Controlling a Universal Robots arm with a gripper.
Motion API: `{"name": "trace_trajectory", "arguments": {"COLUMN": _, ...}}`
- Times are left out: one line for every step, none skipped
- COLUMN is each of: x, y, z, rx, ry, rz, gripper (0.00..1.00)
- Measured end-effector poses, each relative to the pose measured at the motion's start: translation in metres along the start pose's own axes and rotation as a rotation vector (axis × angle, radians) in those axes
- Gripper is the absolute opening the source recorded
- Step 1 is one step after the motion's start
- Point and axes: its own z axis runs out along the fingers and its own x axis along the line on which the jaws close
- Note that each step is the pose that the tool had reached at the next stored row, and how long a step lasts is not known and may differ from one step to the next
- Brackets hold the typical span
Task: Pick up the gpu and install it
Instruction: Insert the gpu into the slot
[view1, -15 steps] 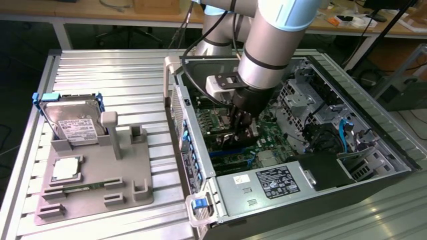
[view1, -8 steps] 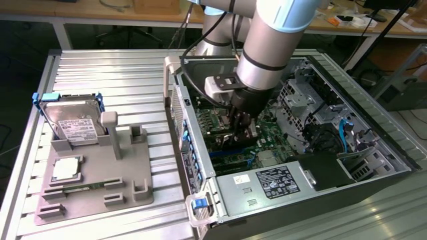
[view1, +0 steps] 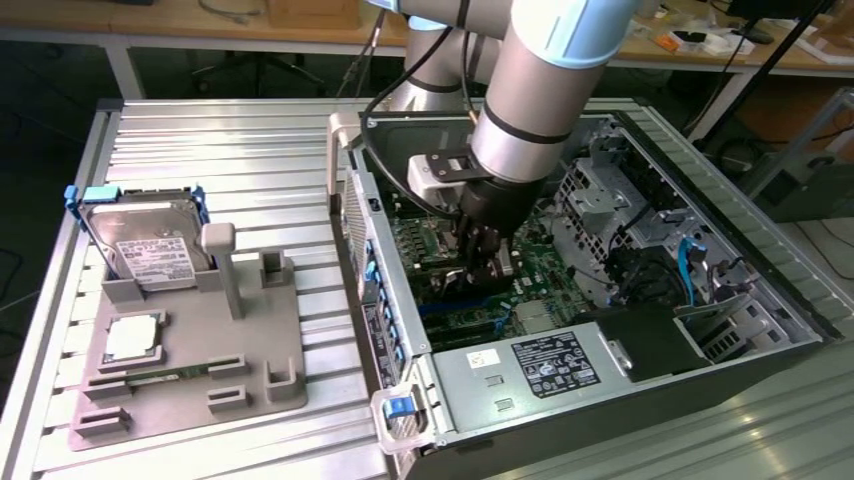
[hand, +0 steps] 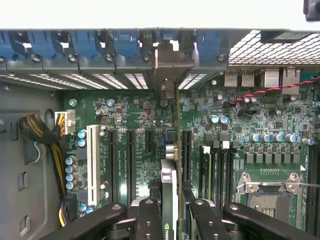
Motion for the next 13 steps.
{"name": "trace_trajectory", "arguments": {"x": 0.0, "y": 0.0, "z": 0.0002, "rx": -0.0003, "ry": -0.0002, "rz": 0.0, "gripper": 0.27}}
{"name": "trace_trajectory", "arguments": {"x": 0.0001, "y": 0.0, "z": 0.0003, "rx": -0.0002, "ry": -0.0005, "rz": 0.0, "gripper": 0.27}}
{"name": "trace_trajectory", "arguments": {"x": 0.0004, "y": 0.0, "z": 0.0004, "rx": -0.0001, "ry": -0.0007, "rz": 0.0, "gripper": 0.27}}
{"name": "trace_trajectory", "arguments": {"x": 0.0006, "y": 0.0, "z": 0.0004, "rx": -0.0001, "ry": -0.0007, "rz": 0.0, "gripper": 0.27}}
{"name": "trace_trajectory", "arguments": {"x": 0.0009, "y": 0.0001, "z": 0.0004, "rx": -0.0001, "ry": -0.0007, "rz": 0.001, "gripper": 0.27}}
{"name": "trace_trajectory", "arguments": {"x": 0.0012, "y": 0.0001, "z": 0.0004, "rx": -0.0001, "ry": -0.0006, "rz": 0.001, "gripper": 0.27}}
{"name": "trace_trajectory", "arguments": {"x": 0.0012, "y": 0.0001, "z": 0.0004, "rx": -0.0002, "ry": -0.0006, "rz": 0.001, "gripper": 0.27}}
{"name": "trace_trajectory", "arguments": {"x": 0.0013, "y": 0.0002, "z": 0.0003, "rx": -0.0002, "ry": -0.0005, "rz": 0.001, "gripper": 0.27}}
{"name": "trace_trajectory", "arguments": {"x": 0.0014, "y": 0.0003, "z": 0.0001, "rx": -0.0002, "ry": -0.0006, "rz": 0.002, "gripper": 0.27}}
{"name": "trace_trajectory", "arguments": {"x": 0.0015, "y": 0.0003, "z": 0.0001, "rx": -0.0001, "ry": -0.0007, "rz": 0.002, "gripper": 0.27}}
{"name": "trace_trajectory", "arguments": {"x": 0.0016, "y": 0.0004, "z": -0.0001, "rx": 0.0, "ry": -0.0008, "rz": 0.003, "gripper": 0.27}}
{"name": "trace_trajectory", "arguments": {"x": 0.0016, "y": 0.0004, "z": -0.0002, "rx": 0.0, "ry": -0.0008, "rz": 0.004, "gripper": 0.27}}
{"name": "trace_trajectory", "arguments": {"x": 0.0016, "y": 0.0005, "z": -0.0002, "rx": -0.0001, "ry": -0.0008, "rz": 0.005, "gripper": 0.27}}
